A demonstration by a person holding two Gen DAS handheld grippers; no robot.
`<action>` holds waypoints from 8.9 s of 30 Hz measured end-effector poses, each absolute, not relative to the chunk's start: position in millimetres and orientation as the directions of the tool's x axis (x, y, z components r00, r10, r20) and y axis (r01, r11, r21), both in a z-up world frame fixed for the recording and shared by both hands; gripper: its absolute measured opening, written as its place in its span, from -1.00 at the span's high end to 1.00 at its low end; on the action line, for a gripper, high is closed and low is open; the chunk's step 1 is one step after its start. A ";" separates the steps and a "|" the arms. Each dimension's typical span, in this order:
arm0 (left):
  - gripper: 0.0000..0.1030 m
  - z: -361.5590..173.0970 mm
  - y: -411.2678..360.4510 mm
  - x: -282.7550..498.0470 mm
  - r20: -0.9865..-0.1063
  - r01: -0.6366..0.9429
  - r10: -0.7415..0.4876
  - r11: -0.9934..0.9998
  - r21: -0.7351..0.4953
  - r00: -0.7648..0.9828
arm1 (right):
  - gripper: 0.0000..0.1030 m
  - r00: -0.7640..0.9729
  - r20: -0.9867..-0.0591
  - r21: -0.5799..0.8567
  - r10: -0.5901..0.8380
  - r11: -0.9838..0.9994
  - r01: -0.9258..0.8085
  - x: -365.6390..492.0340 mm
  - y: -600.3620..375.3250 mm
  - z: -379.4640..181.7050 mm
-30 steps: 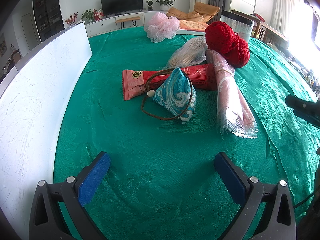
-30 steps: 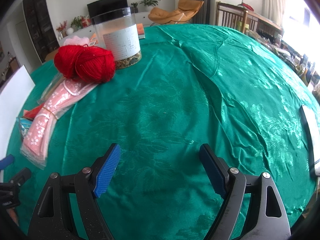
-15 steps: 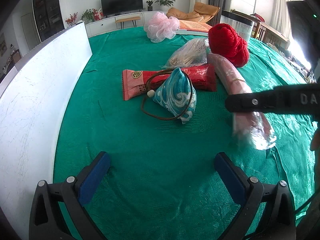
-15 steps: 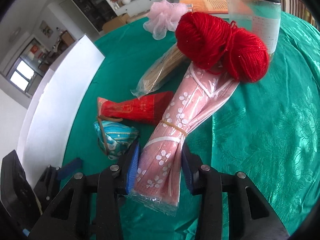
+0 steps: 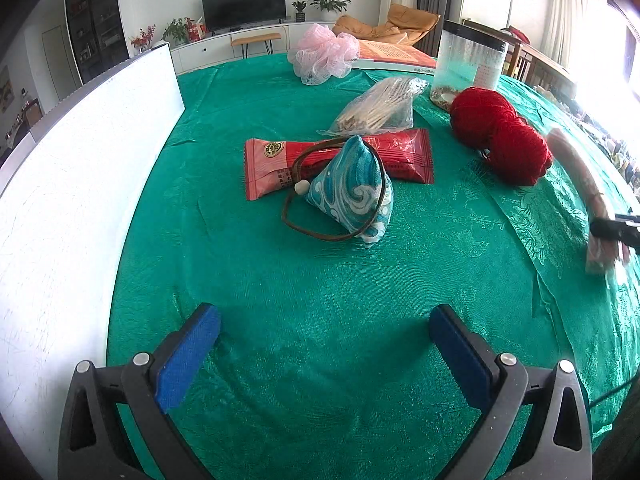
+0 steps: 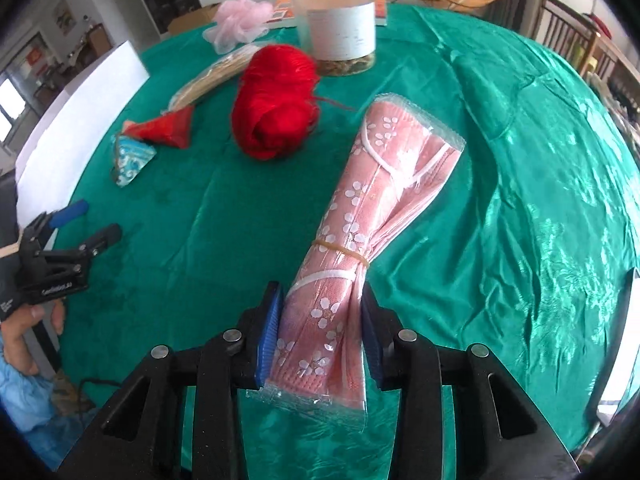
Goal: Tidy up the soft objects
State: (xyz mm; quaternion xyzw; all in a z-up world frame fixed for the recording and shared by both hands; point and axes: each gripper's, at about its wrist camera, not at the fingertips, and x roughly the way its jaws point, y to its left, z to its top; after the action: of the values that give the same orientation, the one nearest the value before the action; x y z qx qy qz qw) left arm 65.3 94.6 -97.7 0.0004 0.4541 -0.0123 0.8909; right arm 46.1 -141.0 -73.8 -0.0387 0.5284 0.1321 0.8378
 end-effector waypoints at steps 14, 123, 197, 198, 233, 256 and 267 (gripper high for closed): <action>-1.00 -97.7 94.4 65.3 -0.809 0.022 -0.021 1.000 -0.010 0.587 | -0.53 0.620 -0.785 -0.011 -0.015 1.000 0.010 63.0 -168.9 -88.1; 0.12 -46.1 -23.4 192.2 -0.794 0.179 -0.296 0.955 -0.237 0.531 | -0.62 0.745 -0.647 0.305 0.162 0.951 0.059 43.6 -221.3 -62.2; -0.90 -99.0 68.6 61.6 -0.798 0.127 -0.117 0.991 -0.052 0.591 | -0.54 0.632 -0.775 -0.012 -0.005 1.000 -0.007 35.0 -135.2 -91.4; -0.93 -100.2 66.3 62.2 -0.802 0.130 -0.108 0.991 -0.038 0.588 | -0.55 0.632 -0.775 -0.011 -0.004 1.000 -0.007 35.1 -135.2 -91.9; -1.00 -101.2 63.4 66.2 -0.810 0.140 -0.092 0.990 -0.013 0.579 | -0.62 0.629 -0.778 -0.009 -0.001 1.000 -0.008 37.5 -134.0 -93.5; -1.00 -101.4 62.7 66.2 -0.810 0.139 -0.092 0.990 -0.013 0.579 | -0.63 0.629 -0.778 -0.009 -0.002 1.000 -0.008 37.6 -133.9 -93.8; -1.00 -101.4 62.8 66.2 -0.810 0.139 -0.092 0.990 -0.013 0.579 | -0.63 0.629 -0.778 -0.009 -0.002 1.000 -0.008 37.5 -133.9 -93.9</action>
State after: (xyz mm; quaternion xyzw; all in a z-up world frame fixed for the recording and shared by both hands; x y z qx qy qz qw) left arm 66.2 62.8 -101.4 0.0260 0.4541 -0.0651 0.8882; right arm 37.5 -133.9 -93.9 -0.0058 0.4309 0.0018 0.9024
